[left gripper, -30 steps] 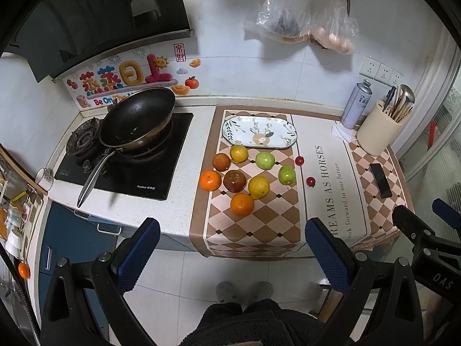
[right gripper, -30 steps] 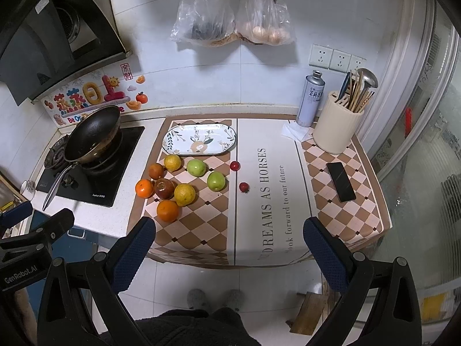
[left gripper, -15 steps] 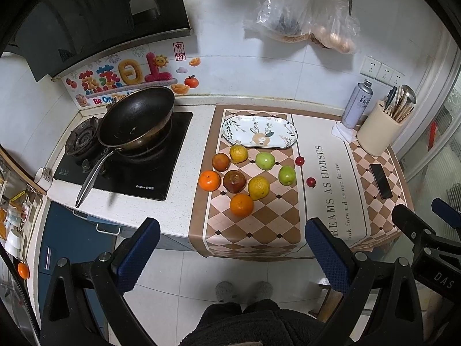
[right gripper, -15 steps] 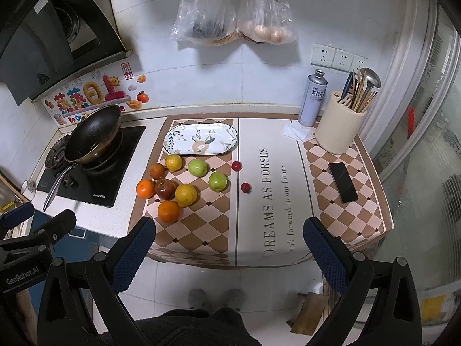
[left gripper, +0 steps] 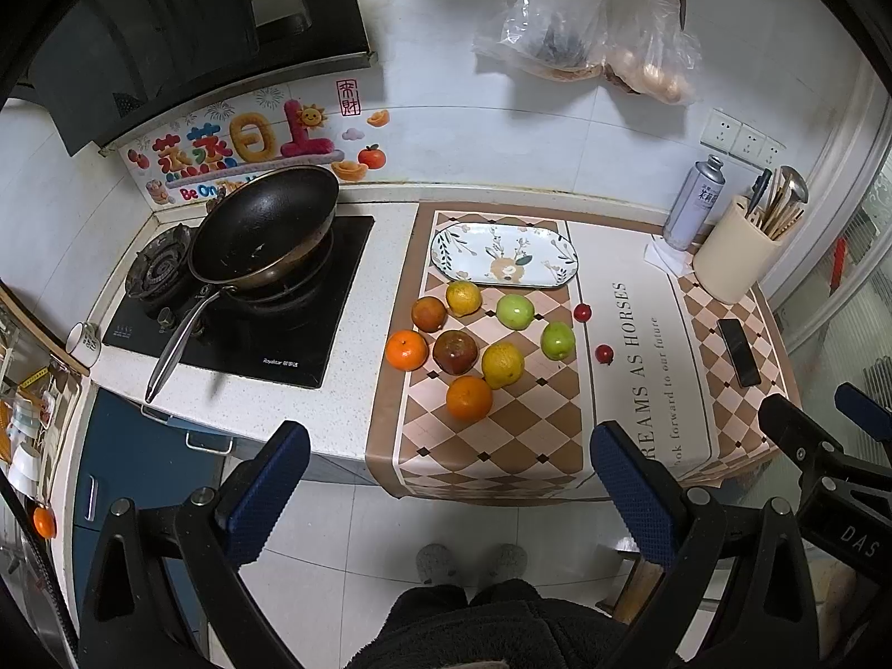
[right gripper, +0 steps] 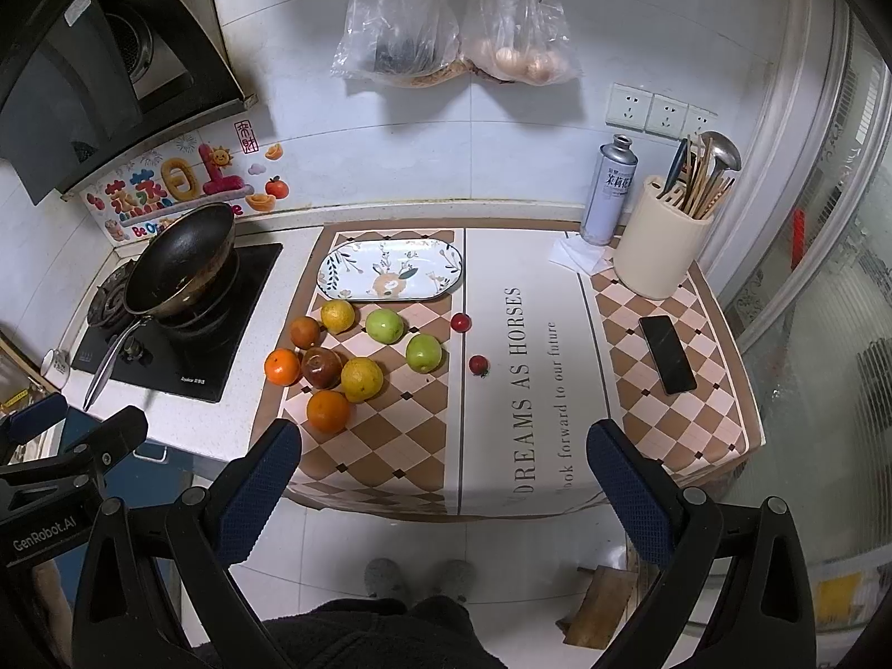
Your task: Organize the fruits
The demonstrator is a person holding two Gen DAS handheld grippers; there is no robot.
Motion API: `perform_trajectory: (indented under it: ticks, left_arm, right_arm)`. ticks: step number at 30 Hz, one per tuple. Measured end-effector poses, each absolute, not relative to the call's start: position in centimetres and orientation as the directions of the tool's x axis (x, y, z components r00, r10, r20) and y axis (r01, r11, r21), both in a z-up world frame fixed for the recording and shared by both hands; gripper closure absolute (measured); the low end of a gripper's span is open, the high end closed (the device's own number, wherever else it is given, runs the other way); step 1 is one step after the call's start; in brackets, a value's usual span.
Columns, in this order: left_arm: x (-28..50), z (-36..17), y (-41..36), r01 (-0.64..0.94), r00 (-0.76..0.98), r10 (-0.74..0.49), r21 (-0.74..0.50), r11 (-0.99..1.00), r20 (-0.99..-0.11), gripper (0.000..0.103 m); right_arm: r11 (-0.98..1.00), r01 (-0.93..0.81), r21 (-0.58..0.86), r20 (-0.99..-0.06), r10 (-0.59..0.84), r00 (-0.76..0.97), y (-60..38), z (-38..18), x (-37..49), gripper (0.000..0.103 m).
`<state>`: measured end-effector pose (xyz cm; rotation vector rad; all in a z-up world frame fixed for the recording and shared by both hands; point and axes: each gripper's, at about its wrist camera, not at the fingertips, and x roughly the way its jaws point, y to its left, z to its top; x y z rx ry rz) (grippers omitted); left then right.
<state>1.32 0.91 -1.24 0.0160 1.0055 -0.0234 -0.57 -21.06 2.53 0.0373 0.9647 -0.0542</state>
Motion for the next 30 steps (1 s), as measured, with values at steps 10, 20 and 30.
perform_trajectory:
  ticks: [10,20,30]
  left_arm:
    - [3.0,-2.4,1.8,0.018,0.580,0.014,0.030,0.999,-0.814,0.000]
    - [9.4,-9.1,7.7,-0.065,0.573,0.161,0.152,0.986,-0.804,0.000]
    - [19.5,-20.8,10.9,-0.128,0.255,0.073,0.041,0.991,-0.964,0.004]
  right_arm:
    - [0.988,0.111,0.108,-0.804,0.022,0.594,-20.9,0.7,0.8,0.000]
    - [0.953,0.156,0.258,-0.865,0.156,0.478,-18.6,-9.3,7.1,0.000]
    - [0.921,0.148,0.360,-0.916,0.319,0.242,-16.8,-21.9,18.7,0.008]
